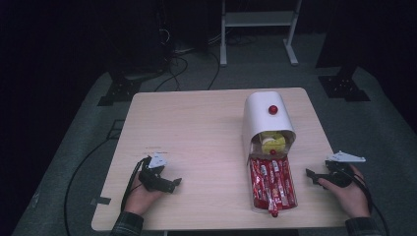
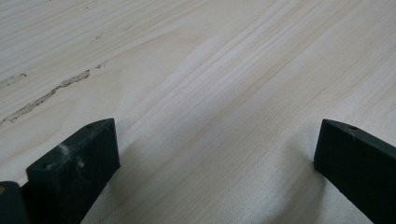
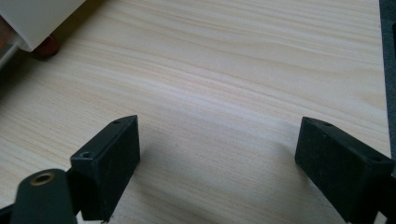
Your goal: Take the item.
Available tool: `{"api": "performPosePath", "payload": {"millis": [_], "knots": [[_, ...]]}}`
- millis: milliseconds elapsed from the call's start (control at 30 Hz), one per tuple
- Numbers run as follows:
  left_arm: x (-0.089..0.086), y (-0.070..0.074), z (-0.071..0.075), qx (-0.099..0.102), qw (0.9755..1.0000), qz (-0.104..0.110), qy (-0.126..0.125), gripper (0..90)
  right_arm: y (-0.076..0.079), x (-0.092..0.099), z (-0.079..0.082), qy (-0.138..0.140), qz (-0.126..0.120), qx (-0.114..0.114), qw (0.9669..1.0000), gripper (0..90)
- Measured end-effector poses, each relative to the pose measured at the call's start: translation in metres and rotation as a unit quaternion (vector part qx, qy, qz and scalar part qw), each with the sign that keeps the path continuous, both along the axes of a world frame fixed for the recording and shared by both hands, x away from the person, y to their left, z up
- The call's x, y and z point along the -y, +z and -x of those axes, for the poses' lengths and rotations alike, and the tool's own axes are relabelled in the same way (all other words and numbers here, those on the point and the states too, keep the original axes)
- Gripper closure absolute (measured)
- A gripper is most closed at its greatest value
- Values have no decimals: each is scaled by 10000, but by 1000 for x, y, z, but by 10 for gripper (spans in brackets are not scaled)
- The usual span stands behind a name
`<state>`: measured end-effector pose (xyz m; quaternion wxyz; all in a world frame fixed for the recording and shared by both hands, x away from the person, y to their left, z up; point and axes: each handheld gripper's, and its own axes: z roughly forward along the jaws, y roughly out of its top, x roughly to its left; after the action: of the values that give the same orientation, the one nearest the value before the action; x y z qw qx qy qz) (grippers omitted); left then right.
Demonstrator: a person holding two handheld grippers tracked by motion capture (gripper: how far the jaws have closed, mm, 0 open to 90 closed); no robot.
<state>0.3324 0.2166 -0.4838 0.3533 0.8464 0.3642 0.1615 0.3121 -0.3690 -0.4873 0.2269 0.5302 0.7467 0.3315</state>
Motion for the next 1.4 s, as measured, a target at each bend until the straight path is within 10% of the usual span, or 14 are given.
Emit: {"api": "performPosePath", "payload": {"millis": [1400], "knots": [[0, 0, 0, 0, 10000, 1, 1, 0, 9, 1, 6, 51, 13, 126, 9999, 147]]}}
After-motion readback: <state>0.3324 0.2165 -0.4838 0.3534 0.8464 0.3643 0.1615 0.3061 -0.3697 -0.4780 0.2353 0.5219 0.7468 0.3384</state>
